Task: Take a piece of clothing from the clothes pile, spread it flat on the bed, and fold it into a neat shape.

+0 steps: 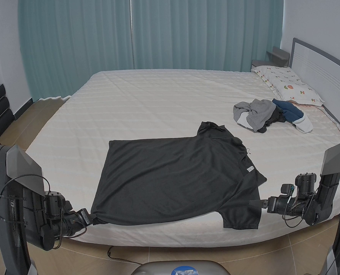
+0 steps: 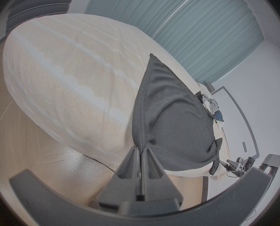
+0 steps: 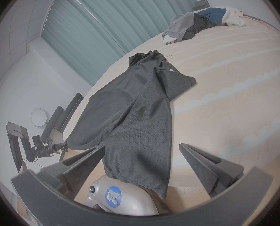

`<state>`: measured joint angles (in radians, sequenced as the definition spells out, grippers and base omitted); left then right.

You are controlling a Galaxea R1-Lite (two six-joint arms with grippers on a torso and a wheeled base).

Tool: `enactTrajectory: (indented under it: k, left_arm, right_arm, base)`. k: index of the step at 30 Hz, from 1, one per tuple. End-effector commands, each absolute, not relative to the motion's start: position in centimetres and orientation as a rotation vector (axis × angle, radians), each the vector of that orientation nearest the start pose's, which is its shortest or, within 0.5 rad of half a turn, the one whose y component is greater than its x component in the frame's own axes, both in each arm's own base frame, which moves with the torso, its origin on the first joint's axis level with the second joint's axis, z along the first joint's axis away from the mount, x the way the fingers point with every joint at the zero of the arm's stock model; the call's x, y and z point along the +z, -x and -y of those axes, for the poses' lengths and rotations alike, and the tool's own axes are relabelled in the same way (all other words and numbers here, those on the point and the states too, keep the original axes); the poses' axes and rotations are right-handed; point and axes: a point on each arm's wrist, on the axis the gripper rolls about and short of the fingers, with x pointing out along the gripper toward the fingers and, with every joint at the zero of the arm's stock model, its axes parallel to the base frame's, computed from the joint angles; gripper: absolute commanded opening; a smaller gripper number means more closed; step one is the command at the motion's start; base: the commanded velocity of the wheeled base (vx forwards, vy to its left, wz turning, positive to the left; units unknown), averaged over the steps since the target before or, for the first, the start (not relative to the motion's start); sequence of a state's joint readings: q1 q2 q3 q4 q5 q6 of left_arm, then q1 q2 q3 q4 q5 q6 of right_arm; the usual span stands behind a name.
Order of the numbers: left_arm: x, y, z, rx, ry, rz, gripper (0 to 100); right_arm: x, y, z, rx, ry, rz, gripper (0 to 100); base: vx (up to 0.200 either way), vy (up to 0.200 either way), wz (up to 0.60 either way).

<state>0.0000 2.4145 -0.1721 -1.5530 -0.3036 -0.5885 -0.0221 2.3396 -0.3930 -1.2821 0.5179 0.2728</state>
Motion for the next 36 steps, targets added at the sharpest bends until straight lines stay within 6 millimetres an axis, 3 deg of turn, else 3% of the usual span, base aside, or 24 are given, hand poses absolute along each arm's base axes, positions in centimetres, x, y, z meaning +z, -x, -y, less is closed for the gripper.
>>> enactTrajectory:
  k: [1,14,15,30,36]
  left_arm:
    - [-4.8,-25.4,0.7,-0.087,0.665,-0.740,0]
    - [-4.8,-25.4,0.7,-0.087,0.665,-0.740,0]
    - [-4.8,-25.4,0.7,-0.087,0.665,-0.740,0]
    - [-4.8,-25.4,0.7,-0.086,0.665,-0.741,0]
    - [-4.8,-25.4,0.7,-0.086,0.666,-0.740,0]
  right_arm:
    - [-4.1,-29.5,-0.8,0.397,-0.438,-0.722,100]
    - [-5.1,-29.8,-2.0,0.424,-0.419,-0.718,100]
    - [-5.1,-29.8,-1.8,0.420,-0.420,-0.716,0]
    - [-4.8,-29.0,-0.4,0.379,-0.431,-0.702,0]
    - [-4.5,-27.8,0.0,0.371,-0.437,-0.697,0]
  base:
    - [0.000,0.000,0.00]
    - [0.000,0.000,0.00]
    - [0.000,0.000,0.00]
    - [0.000,0.000,0.00]
    - [0.000,0.000,0.00]
